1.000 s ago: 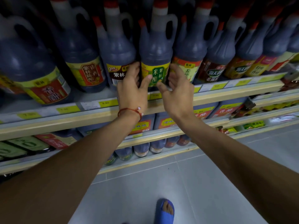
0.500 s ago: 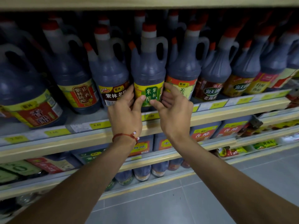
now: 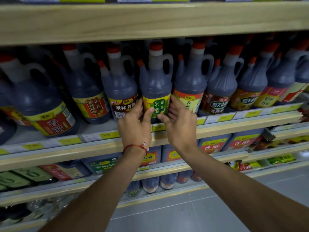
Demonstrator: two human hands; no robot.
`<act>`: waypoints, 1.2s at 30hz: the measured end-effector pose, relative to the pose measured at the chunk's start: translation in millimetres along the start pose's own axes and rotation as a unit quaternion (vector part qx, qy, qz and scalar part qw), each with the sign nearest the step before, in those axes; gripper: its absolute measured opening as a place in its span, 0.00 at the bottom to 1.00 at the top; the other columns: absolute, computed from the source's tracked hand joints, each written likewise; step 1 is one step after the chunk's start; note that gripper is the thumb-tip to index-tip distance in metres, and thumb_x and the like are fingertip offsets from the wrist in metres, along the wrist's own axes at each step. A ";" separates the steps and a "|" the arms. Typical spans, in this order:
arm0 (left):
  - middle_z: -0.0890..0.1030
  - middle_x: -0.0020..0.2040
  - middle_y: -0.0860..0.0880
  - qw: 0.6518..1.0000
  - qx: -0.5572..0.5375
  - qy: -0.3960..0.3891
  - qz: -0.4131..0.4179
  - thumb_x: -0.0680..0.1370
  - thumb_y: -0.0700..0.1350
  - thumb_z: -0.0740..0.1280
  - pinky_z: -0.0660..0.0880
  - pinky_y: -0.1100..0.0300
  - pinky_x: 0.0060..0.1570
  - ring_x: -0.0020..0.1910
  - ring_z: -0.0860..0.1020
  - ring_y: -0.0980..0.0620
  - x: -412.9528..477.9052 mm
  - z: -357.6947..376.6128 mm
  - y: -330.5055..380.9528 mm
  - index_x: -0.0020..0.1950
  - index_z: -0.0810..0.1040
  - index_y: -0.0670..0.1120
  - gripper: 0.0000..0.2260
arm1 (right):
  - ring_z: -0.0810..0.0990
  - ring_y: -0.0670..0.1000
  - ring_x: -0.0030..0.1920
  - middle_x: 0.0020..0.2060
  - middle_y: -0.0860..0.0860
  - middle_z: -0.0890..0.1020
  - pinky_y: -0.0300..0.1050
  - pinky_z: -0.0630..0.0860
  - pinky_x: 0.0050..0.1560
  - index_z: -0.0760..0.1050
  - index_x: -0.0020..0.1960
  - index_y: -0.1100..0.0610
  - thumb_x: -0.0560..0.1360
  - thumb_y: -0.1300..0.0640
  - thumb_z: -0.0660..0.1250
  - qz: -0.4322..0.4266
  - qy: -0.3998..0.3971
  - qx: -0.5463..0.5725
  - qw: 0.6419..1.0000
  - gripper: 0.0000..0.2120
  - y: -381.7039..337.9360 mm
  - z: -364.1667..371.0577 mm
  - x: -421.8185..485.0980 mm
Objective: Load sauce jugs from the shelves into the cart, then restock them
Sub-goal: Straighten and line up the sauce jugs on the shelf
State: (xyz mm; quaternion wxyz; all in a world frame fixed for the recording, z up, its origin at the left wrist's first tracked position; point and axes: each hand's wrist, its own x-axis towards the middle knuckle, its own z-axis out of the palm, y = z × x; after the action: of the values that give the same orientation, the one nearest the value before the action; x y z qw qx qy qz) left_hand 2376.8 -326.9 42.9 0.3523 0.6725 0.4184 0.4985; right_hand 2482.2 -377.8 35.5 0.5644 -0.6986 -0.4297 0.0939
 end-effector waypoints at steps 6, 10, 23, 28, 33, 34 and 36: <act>0.81 0.59 0.58 0.999 -0.005 -0.031 -0.030 0.79 0.38 0.69 0.77 0.56 0.63 0.58 0.80 0.61 -0.7 -3.7 -1.2 0.71 0.76 0.47 0.20 | 0.82 0.36 0.54 0.53 0.40 0.84 0.33 0.78 0.59 0.77 0.69 0.55 0.75 0.68 0.74 0.034 -0.016 0.050 0.998 0.24 -10.6 -8.1 -3.7; 0.83 0.59 0.53 0.999 0.010 0.031 -0.007 0.79 0.37 0.69 0.77 0.60 0.62 0.58 0.80 0.61 -10.6 -28.0 -3.9 0.67 0.79 0.47 0.17 | 0.82 0.41 0.55 0.57 0.47 0.80 0.37 0.80 0.59 0.79 0.65 0.56 0.78 0.68 0.71 0.021 0.045 0.027 0.998 0.17 -20.6 -2.8 -27.1; 0.78 0.63 0.57 0.999 -0.003 0.006 -0.034 0.80 0.42 0.69 0.75 0.57 0.65 0.62 0.78 0.60 20.5 -73.0 -27.9 0.73 0.73 0.48 0.21 | 0.80 0.57 0.62 0.61 0.54 0.83 0.52 0.78 0.61 0.63 0.78 0.53 0.75 0.61 0.71 0.003 -0.120 -0.097 0.988 0.34 -58.7 48.2 -29.0; 0.80 0.63 0.55 0.998 -0.037 -0.011 -0.053 0.79 0.43 0.71 0.72 0.74 0.57 0.59 0.79 0.63 30.5 -83.5 -21.3 0.71 0.76 0.47 0.20 | 0.82 0.52 0.54 0.55 0.51 0.85 0.39 0.77 0.54 0.64 0.78 0.52 0.70 0.64 0.69 0.043 -0.118 -0.048 0.991 0.37 -65.5 65.4 -19.6; 0.80 0.52 0.65 0.999 -0.022 -0.002 -0.036 0.79 0.45 0.71 0.75 0.74 0.54 0.50 0.78 0.73 35.8 -87.8 -21.7 0.67 0.79 0.47 0.16 | 0.82 0.48 0.61 0.59 0.45 0.83 0.42 0.78 0.65 0.66 0.77 0.48 0.65 0.62 0.64 0.057 -0.094 0.013 0.994 0.40 -59.1 70.8 -19.3; 0.81 0.51 0.64 0.999 -0.017 0.010 -0.025 0.79 0.45 0.71 0.76 0.71 0.54 0.50 0.79 0.72 37.5 -89.8 -21.5 0.66 0.80 0.46 0.15 | 0.82 0.48 0.62 0.59 0.44 0.84 0.45 0.78 0.66 0.67 0.77 0.48 0.66 0.62 0.65 0.054 -0.089 0.016 0.994 0.39 -57.8 70.3 -19.2; 0.82 0.51 0.59 0.999 -0.009 0.037 0.001 0.78 0.44 0.72 0.79 0.66 0.54 0.50 0.81 0.67 42.5 -93.7 -17.0 0.63 0.82 0.45 0.13 | 0.81 0.45 0.62 0.56 0.40 0.83 0.48 0.78 0.68 0.68 0.76 0.49 0.69 0.62 0.68 0.052 -0.074 0.019 0.996 0.36 -56.8 69.2 -18.6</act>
State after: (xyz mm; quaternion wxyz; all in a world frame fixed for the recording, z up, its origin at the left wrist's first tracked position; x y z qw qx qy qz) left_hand 2289.2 -276.0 67.5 0.3424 0.6510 0.4259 0.5268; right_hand 2400.0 -342.3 54.4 0.5382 -0.7004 -0.4315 0.1832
